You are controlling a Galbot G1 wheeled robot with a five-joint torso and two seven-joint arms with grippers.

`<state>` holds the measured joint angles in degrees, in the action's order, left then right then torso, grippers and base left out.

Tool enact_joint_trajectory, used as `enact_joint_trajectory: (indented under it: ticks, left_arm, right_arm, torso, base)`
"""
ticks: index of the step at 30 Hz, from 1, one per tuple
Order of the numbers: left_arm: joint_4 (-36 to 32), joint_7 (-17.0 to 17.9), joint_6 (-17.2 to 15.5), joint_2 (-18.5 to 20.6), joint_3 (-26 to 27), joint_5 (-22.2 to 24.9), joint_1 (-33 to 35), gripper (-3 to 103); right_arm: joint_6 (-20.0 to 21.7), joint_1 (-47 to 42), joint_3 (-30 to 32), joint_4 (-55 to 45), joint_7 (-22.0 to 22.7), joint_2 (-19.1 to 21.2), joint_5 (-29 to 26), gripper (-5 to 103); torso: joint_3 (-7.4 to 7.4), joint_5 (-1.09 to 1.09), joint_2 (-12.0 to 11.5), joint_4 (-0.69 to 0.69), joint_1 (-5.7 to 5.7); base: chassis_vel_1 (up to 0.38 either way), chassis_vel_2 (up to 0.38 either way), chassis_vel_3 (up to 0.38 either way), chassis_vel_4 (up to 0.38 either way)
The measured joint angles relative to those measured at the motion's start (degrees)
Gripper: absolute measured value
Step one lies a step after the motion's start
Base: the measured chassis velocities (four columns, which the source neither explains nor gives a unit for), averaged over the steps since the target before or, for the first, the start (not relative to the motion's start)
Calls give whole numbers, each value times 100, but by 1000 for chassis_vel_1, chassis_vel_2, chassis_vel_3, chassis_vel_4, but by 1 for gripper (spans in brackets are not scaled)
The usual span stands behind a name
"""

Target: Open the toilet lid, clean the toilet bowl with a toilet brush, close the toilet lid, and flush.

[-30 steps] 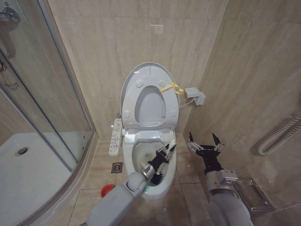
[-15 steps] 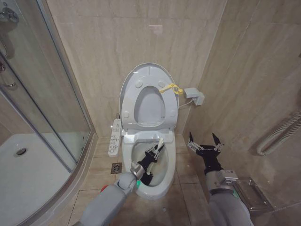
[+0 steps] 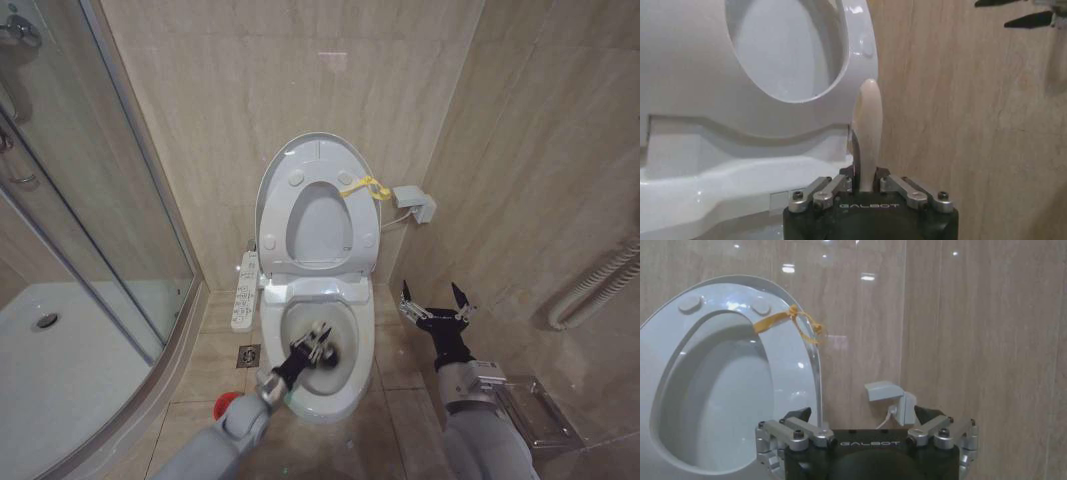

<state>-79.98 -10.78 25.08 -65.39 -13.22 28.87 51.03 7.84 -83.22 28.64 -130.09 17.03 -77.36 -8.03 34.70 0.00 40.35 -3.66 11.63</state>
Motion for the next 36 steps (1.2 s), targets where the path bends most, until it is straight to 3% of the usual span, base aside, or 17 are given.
enact_joint_trajectory:
  ticks: [8,25,36]
  left_arm:
    - [-69,-14,10,68,114,-6,16,18]
    - [1053,-115,124,-787,-344,233,-1369,18]
    - [1398,-230,183,-959,-518,195,-1244,18]
  right_arm:
    - [0,0,0,0,0,0,0,100]
    - [0,0,0,0,0,0,0,100]
    - [0,0,0,0,0,0,0,100]
  torso:
    - [-1,0,0,-1,0]
    - [-1,1,1,-1,0]
    - [-2,0,2,1,-1]
  base:
    - [0,0,0,0]
    - [0,0,0,0]
    - [0,0,0,0]
